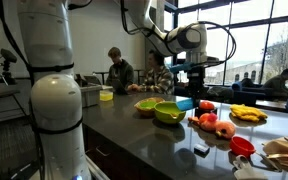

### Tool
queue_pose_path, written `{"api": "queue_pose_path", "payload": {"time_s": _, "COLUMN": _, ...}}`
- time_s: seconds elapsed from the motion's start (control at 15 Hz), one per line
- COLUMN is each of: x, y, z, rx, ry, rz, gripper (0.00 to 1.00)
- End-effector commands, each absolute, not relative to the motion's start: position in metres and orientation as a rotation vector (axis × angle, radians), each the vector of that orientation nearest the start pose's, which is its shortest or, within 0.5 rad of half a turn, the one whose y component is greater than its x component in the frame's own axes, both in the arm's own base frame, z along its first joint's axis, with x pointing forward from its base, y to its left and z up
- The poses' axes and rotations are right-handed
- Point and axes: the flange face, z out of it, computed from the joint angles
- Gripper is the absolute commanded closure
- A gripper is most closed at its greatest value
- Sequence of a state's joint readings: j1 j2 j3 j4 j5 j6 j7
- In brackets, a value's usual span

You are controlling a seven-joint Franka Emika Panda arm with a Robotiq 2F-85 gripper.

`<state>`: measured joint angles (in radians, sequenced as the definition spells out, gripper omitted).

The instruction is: Pour the content in the blue bowl into the green bowl on the right

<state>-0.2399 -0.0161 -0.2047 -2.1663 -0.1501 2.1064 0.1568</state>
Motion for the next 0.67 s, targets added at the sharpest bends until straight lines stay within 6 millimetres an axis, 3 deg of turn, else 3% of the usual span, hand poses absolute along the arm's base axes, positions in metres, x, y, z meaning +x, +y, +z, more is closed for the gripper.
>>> {"api": "queue_pose_path", "payload": {"time_s": 0.0, "x": 0.485, "y": -0.229, "z": 0.404, "rx": -3.153, "ry": 0.836, "rz": 0.157, "gripper": 0.99}}
{"api": "queue_pose_path", "payload": {"time_s": 0.6, "x": 0.515, "y": -0.196, "z": 0.409, "rx": -3.223, "ry": 0.755, "rz": 0.201, "gripper": 0.99}}
